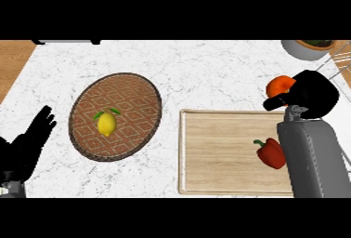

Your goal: Pick the squash from the tray and place it in the tiered shelf

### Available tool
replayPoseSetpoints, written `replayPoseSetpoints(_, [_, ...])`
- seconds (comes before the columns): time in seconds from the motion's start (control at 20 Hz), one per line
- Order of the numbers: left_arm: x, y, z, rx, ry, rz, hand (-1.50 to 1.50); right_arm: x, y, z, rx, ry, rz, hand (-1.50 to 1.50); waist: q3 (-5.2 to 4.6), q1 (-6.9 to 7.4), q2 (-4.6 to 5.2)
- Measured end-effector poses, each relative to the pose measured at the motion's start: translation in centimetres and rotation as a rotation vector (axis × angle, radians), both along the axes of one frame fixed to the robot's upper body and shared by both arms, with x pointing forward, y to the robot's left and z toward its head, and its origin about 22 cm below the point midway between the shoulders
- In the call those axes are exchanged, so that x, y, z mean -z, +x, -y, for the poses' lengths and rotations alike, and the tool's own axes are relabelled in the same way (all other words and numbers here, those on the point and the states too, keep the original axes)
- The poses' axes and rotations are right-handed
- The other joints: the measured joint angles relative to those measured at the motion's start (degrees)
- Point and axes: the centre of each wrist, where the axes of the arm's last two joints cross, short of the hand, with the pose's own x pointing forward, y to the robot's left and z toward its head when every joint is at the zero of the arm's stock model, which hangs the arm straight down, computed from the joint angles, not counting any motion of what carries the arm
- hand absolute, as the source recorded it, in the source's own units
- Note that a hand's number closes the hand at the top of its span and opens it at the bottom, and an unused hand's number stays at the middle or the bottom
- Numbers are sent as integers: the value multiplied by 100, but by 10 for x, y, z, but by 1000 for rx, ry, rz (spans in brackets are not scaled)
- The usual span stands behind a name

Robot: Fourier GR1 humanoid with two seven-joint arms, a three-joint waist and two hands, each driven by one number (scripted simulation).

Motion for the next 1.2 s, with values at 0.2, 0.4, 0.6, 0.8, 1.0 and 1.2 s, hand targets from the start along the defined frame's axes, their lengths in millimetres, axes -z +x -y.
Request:
replayPoseSetpoints(0.2, [2, -5, 0, -3, -4, -4, 0, -38, -1, -13, 45, 35, 144, 150, -1, 12, -20])
replayPoseSetpoints(0.4, [1, -5, -4, -2, 3, -5, 0, -78, -12, -28, 66, 73, 310, 150, -4, -2, -30])
replayPoseSetpoints(0.6, [0, -2, -3, 0, 5, -12, 0, -110, -30, -40, 77, 67, 451, 150, -3, -1, -32])
replayPoseSetpoints(0.8, [3, -3, -1, -6, 0, -15, 0, -137, -46, -46, 88, 28, 546, 150, -5, 0, -30])
replayPoseSetpoints(1.0, [6, -2, 0, -6, 2, -12, 0, -165, -55, -46, 103, -12, 629, 150, -5, 0, -25])
replayPoseSetpoints(1.2, [6, -1, -1, -4, 3, -12, 0, -187, -55, -42, 156, -86, 649, 150, -8, 3, -24])
